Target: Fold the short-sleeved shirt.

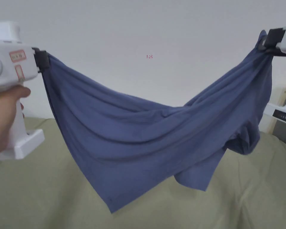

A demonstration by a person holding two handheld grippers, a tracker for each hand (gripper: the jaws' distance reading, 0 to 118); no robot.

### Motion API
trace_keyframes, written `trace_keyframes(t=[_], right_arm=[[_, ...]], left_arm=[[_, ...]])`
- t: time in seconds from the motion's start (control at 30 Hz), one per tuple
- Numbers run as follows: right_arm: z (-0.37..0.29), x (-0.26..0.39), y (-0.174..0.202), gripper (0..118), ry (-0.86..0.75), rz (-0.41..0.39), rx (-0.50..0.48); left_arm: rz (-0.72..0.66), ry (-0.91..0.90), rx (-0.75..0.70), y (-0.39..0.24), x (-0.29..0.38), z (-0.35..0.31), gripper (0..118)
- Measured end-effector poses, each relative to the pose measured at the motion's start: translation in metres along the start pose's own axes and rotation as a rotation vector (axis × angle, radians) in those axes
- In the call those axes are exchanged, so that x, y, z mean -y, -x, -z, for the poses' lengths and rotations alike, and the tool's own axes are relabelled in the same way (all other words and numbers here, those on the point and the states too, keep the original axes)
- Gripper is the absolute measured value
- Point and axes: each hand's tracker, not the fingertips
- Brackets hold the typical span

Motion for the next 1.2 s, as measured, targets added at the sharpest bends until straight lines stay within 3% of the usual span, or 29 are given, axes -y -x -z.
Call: trace_keyframes(t=[0.13, 0.27, 0.43, 0.67, 0.83, 1.03, 1.2], right_arm=[[0.014, -0.013, 0.009, 5, -0.019, -0.04, 0.013], [0.036, 0.01, 0.01, 5, 0.0, -0.042, 0.018], [0.072, 0.1, 0.001, 5, 0.051, -0.03, 0.056], [0.089, 0.204, -0.028, 6, 0.149, 0.066, 0.098], [0.049, 0.222, -0.043, 6, 0.183, 0.12, 0.079], [-0.063, 0.263, -0.048, 6, 0.276, 0.073, 0.043], [-0.154, 0.35, -0.056, 6, 0.444, 0.007, 0.034]], left_arm=[[0.028, -0.021, -0.029, -0.001, -0.025, 0.02, 0], [0.018, 0.0, -0.053, 0.001, -0.006, 0.047, 0], [-0.022, 0.074, -0.1, -0.004, 0.087, 0.078, 0], [-0.094, 0.12, -0.129, 0.005, 0.193, 0.079, 0], [-0.134, 0.15, -0.089, 0.011, 0.208, 0.032, 0], [-0.144, 0.217, -0.054, 0.022, 0.233, -0.074, 0], [-0.085, 0.446, 0.017, 0.043, 0.298, -0.162, 0]])
